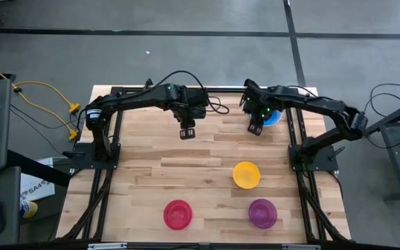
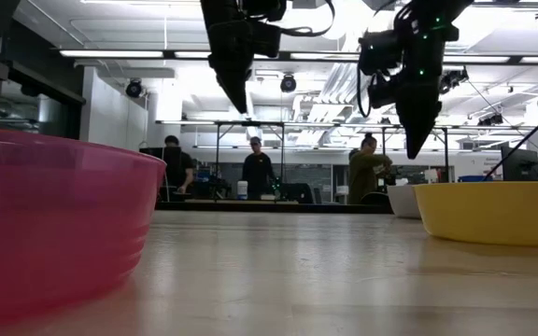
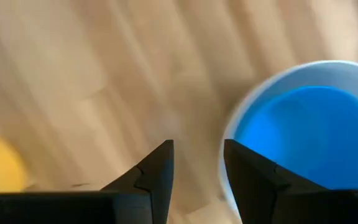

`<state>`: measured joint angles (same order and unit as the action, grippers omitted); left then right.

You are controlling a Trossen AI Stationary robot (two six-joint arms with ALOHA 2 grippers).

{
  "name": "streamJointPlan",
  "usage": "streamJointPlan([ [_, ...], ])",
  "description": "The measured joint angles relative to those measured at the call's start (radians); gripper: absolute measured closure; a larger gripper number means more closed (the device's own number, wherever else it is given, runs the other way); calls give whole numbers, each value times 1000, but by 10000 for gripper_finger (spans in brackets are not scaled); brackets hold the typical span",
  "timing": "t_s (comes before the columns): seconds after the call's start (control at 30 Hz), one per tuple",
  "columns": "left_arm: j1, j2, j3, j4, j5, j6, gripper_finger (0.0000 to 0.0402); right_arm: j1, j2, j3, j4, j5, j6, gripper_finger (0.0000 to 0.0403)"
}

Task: Nest bowls inside each other
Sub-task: Stack the yellow bowl on top of the blue bowl

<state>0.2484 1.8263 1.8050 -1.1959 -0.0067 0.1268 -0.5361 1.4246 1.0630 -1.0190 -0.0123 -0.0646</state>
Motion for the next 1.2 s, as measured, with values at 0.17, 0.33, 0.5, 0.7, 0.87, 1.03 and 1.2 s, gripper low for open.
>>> streamJointPlan([
  [0.17,0,0,0,-24,0,-4,343,108,0,0,-33,-19,47,269],
  [0.33,0,0,0,-42,0,-26,343,217,0,0,-51,-20,91,278],
  [0.5,0,0,0,-47,1,-35,343,307,0,0,-66,-19,150,285],
  [0.7,-2,0,0,-69,24,-63,343,397,0,0,-83,-19,236,293],
  [0.87,-22,0,0,-72,25,-80,343,472,0,-1,-78,-18,307,296],
  [1.03,-58,0,0,-71,26,-80,343,543,0,-1,-67,-16,362,296],
  [1.2,-107,0,0,-71,26,-81,343,604,0,-1,-57,-15,434,296],
])
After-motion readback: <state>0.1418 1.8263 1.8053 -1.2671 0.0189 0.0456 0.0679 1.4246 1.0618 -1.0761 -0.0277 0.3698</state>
